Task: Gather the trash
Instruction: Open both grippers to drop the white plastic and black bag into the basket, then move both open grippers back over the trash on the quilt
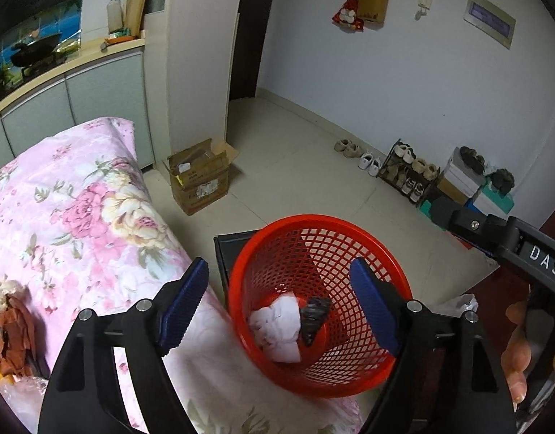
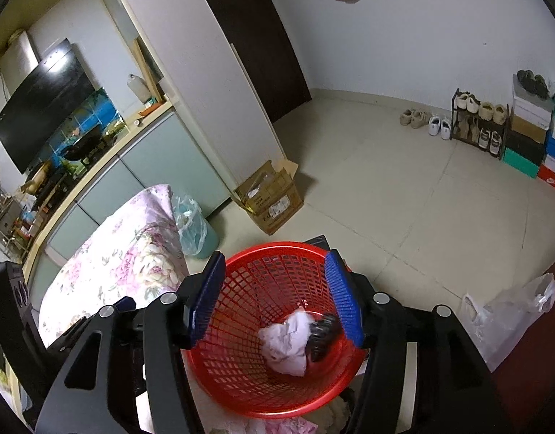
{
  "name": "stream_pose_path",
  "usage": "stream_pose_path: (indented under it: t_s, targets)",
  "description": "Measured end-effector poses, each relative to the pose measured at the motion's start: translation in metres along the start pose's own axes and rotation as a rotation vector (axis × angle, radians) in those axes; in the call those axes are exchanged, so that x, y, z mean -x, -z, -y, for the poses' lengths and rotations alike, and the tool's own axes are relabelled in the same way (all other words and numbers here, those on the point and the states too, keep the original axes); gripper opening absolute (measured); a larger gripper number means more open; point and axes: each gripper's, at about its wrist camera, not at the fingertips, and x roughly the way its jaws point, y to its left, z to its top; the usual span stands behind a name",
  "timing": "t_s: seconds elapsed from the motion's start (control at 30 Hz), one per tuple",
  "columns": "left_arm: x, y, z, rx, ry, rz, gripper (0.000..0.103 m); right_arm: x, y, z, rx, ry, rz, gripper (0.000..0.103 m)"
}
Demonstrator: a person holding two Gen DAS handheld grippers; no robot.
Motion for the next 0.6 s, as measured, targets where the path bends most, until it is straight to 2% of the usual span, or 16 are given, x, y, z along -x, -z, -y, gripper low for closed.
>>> stream_pose_path:
  t_s: [0.13,0.4,0.5,0.6]
  targets:
    - [0.014,0.003,-0.008,0.012,-0.007,0.015,0.078,0.009,0.0,-0.006,0.018,-0.005,0.023,0.056]
    - [0.046,0.014,-0.021,-0.006,-0.069,0.056,0.078,0.024,0.005,-0.026,0.082,-0.036,0.053,0.057]
    - [0.059,0.018,-0.03,0.004,-0.087,0.063,0.078,0.029,0.007,-0.033,0.099,-0.044,0.063,0.064]
    - [0.073,0.024,-0.042,0.028,-0.097,0.075,0.078,0.03,0.009,-0.039,0.118,-0.052,0.067,0.064]
